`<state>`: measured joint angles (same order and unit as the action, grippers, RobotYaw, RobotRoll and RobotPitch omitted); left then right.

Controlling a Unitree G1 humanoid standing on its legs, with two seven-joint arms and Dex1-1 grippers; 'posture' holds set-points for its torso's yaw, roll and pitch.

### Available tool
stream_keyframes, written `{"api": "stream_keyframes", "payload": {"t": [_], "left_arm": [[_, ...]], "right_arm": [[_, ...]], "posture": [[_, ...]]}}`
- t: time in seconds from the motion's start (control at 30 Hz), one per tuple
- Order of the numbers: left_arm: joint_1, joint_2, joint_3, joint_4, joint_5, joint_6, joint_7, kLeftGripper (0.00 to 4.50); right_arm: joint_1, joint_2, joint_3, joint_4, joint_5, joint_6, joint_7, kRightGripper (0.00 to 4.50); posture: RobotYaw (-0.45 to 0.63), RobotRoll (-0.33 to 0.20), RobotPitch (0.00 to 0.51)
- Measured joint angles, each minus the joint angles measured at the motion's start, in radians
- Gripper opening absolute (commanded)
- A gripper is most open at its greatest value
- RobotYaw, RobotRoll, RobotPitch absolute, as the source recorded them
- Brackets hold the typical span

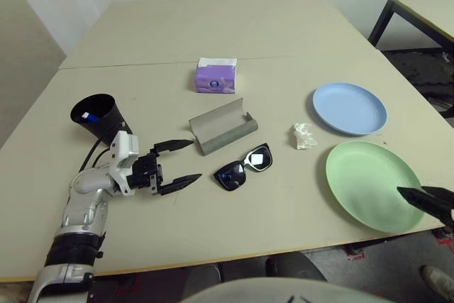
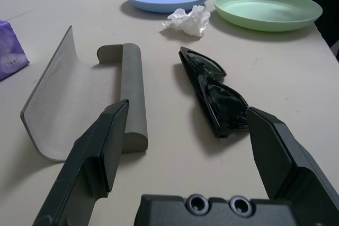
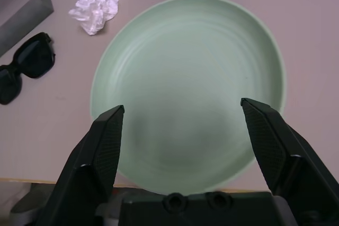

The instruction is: Organize and tidy the items on the table.

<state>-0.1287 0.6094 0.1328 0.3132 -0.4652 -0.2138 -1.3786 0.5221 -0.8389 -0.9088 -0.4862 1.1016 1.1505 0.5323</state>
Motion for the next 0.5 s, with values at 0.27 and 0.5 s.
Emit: {"api": "stream_keyframes", "payload": {"t": [0.27,0.5], "left_arm": [[-0.023,-0.001,0.000,0.006,0.000,0.000,0.008,4.46],[0.001,0.006,0.003,-0.022,-0.005,0.006,0.009,4.46]], "right_arm": [[0.070,0.060,0.105,0.083,-0.168,-0.099,0.051,4.50],[0.001,0.080,0.207,0.098,-0.203,-0.107,0.054,4.50]], "posture": [[-0.19,0.000,0.031],[-0.17,0.000,0.028]]}}
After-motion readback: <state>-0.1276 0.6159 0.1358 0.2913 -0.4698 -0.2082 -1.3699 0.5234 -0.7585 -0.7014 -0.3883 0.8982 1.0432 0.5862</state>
